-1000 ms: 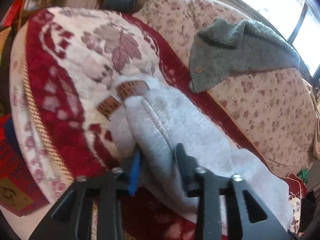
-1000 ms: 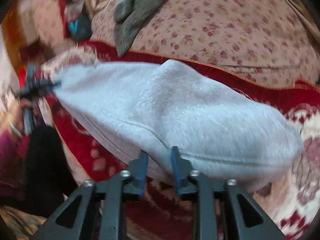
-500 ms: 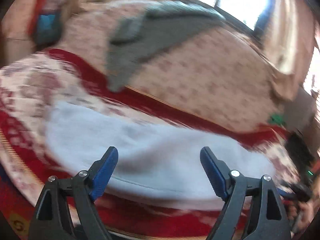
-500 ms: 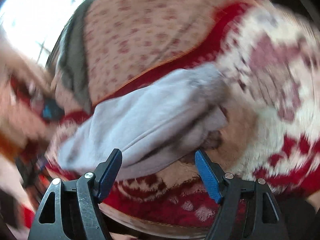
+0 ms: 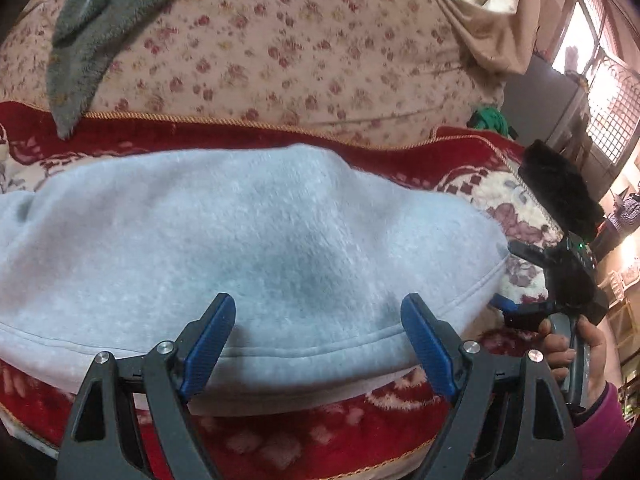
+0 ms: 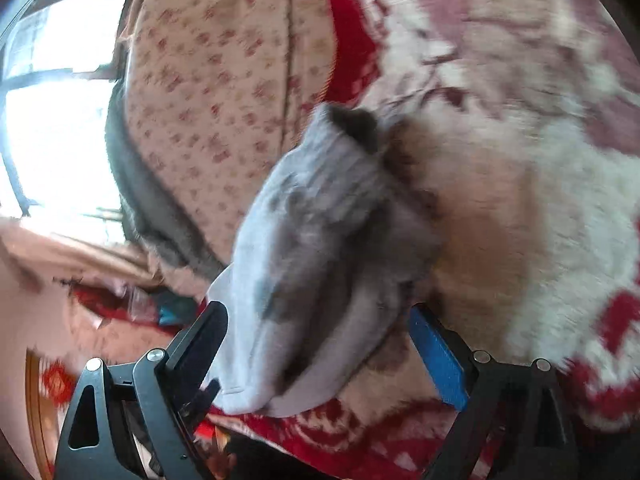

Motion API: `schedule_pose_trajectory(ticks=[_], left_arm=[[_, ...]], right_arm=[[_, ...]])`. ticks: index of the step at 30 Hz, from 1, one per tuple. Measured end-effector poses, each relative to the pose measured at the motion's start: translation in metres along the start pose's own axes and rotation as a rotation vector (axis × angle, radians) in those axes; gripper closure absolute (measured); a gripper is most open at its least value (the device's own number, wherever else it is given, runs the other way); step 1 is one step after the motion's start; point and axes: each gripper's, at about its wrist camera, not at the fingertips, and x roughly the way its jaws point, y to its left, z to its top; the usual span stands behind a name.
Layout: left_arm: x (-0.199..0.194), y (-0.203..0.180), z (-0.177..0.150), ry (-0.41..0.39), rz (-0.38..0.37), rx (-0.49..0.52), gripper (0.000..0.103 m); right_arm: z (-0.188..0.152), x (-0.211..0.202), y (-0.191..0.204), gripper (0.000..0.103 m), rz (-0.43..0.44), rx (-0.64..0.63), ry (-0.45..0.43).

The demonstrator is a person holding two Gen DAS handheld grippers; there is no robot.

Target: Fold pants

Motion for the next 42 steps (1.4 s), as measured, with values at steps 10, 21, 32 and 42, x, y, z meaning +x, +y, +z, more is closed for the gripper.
schedule_pose_trajectory(ticks=[10, 21, 32, 42], left_arm=[[0.023, 0.002, -0.008, 0.065, 0.038, -0.041, 0.019], [0.04, -0.007, -0.018, 0.111, 0.046, -0.027, 0.019], [0.018, 0.0, -0.012, 0.039, 0.037, 0.032, 0.018], [0.012, 0.035, 0.013, -0.012, 0.015, -0.02, 0.018]], right_arm=[[0.008, 0.018, 0.022, 0.066, -0.013, -0.086, -0.035], [-0.048, -0.046, 0.043, 0.075, -0.201, -0.334, -0.088], [-0.042, -0.084, 0.053, 0.03, -0.535, -0.365, -0.252], [-0.038, -0.041, 0.143, 0.014, -0.475, -0.621, -0.205]])
